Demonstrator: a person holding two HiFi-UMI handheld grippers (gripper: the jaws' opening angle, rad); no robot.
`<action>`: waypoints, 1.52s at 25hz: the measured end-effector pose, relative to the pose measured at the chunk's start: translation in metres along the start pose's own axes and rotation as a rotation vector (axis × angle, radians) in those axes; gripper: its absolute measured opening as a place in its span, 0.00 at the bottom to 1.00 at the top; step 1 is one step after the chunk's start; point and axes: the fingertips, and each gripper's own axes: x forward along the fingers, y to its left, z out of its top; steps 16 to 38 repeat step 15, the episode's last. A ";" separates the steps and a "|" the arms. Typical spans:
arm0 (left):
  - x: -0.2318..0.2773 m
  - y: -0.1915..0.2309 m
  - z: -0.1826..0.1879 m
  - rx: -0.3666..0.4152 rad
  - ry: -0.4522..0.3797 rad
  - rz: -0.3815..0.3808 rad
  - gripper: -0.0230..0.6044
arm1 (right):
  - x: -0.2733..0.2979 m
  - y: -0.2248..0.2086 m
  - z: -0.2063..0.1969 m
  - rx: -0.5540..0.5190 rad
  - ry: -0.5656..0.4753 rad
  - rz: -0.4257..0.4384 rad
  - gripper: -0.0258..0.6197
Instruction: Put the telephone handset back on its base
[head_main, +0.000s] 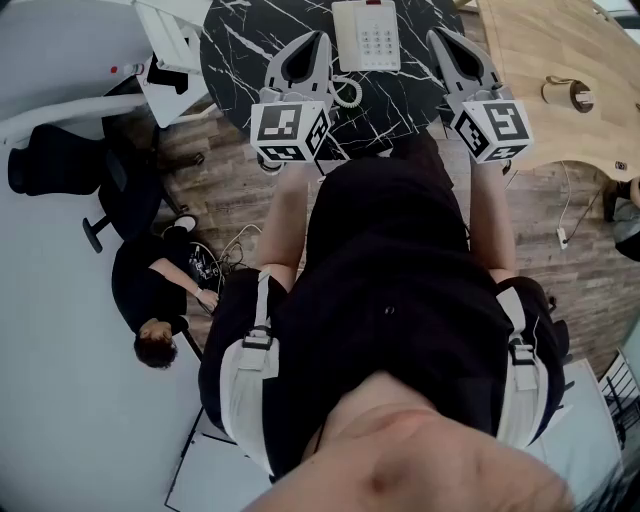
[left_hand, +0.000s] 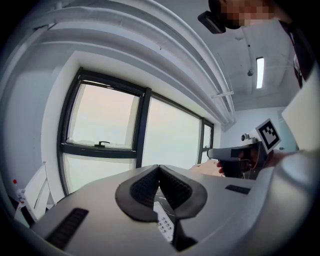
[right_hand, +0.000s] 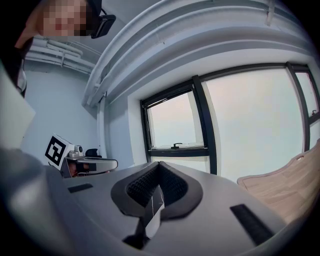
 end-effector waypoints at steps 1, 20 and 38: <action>0.000 0.000 0.000 0.000 0.000 0.001 0.06 | 0.000 0.000 0.000 0.004 0.000 0.000 0.09; 0.001 0.001 -0.002 -0.003 0.003 0.001 0.06 | 0.004 0.001 -0.003 -0.004 0.015 0.013 0.09; 0.001 0.001 -0.002 -0.003 0.003 0.001 0.06 | 0.004 0.001 -0.003 -0.004 0.015 0.013 0.09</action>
